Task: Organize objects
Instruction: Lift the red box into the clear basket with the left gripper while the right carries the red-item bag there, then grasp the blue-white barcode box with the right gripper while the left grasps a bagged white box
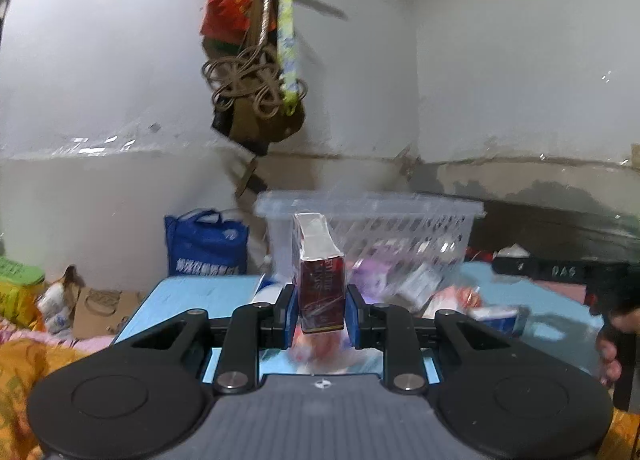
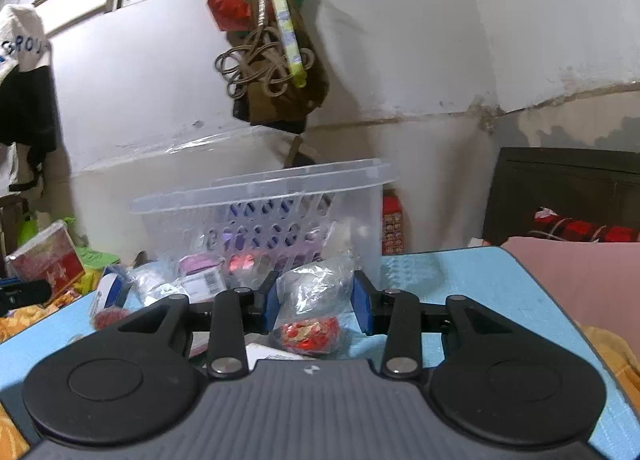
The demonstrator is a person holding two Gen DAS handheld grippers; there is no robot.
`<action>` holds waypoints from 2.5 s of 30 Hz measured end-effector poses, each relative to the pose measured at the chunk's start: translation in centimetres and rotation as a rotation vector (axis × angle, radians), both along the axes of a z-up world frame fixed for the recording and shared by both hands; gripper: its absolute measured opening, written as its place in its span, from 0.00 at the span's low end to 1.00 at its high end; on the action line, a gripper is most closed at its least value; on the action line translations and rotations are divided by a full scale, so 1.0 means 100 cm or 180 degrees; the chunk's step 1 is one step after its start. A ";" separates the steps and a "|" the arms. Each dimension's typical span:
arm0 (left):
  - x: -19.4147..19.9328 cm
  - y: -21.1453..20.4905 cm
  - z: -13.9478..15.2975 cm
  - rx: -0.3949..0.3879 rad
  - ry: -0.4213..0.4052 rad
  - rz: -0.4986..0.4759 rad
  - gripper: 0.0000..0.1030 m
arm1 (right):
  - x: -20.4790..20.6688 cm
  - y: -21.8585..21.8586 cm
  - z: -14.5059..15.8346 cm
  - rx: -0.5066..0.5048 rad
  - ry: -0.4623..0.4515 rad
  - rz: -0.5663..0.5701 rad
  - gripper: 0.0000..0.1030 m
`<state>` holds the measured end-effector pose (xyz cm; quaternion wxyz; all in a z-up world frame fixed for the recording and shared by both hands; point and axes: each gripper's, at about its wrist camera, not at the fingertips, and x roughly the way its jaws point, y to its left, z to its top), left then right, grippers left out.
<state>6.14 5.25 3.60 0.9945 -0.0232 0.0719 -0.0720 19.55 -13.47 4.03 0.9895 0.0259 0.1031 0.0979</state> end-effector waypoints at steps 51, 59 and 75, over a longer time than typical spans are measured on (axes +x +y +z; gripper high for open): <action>0.054 -0.005 -0.036 -0.0055 0.0993 -0.0300 0.76 | 0.000 0.029 -0.031 -0.0139 0.0976 -0.0311 0.78; 0.046 -0.011 -0.039 0.0070 0.0905 -0.0340 0.54 | 0.005 0.030 -0.031 -0.0112 0.0938 -0.0352 0.77; 0.015 -0.002 -0.036 -0.0119 0.0603 -0.0250 0.51 | -0.010 0.026 -0.028 0.0079 0.0649 -0.0476 0.77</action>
